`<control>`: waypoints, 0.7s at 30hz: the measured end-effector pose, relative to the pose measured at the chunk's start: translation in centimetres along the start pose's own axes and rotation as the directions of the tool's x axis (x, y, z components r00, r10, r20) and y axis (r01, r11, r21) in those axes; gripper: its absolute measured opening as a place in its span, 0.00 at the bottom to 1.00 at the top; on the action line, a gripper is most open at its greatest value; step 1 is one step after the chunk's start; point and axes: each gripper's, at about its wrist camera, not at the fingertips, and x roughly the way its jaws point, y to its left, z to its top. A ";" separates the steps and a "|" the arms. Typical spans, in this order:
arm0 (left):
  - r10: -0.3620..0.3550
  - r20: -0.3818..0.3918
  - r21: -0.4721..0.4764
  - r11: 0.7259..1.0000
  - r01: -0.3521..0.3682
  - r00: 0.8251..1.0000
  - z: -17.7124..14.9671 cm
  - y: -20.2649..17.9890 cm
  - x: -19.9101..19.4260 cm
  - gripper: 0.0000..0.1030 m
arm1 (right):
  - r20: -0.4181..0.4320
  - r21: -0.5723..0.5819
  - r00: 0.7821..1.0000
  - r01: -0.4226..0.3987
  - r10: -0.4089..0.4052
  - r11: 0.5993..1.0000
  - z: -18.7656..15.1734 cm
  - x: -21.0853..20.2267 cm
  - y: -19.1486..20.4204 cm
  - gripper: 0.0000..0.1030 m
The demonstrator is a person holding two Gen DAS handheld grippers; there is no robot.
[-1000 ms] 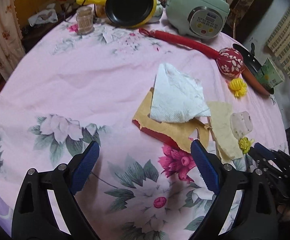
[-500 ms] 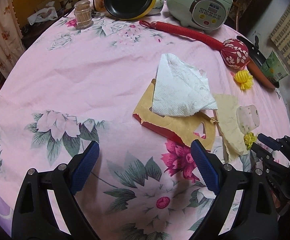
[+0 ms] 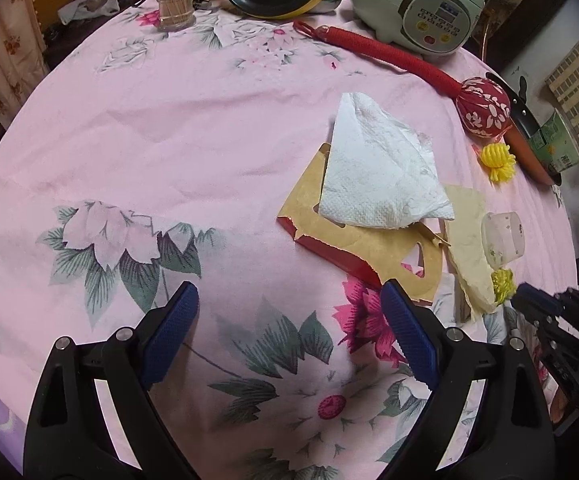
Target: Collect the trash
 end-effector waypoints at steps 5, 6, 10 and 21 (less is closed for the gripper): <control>-0.009 -0.009 0.004 1.000 0.009 1.000 -0.1 -0.1 0.0 0.87 | 0.074 0.052 0.996 -0.058 0.054 0.997 -0.4 -2.5 -0.6 0.53; -0.009 -0.009 0.005 1.000 0.010 1.000 -0.1 -0.1 0.0 0.87 | 0.088 0.051 0.996 -0.019 0.015 0.999 -0.3 -2.7 -1.0 0.53; -0.007 -0.005 0.002 1.000 0.007 1.000 0.0 -0.1 0.0 0.87 | 0.042 0.041 0.999 0.024 -0.026 0.999 0.6 -0.9 -2.0 0.53; -0.009 -0.012 0.004 1.000 0.009 1.000 0.0 0.0 0.0 0.87 | -0.034 -0.183 0.999 -0.013 0.006 0.983 1.4 2.3 -0.1 0.55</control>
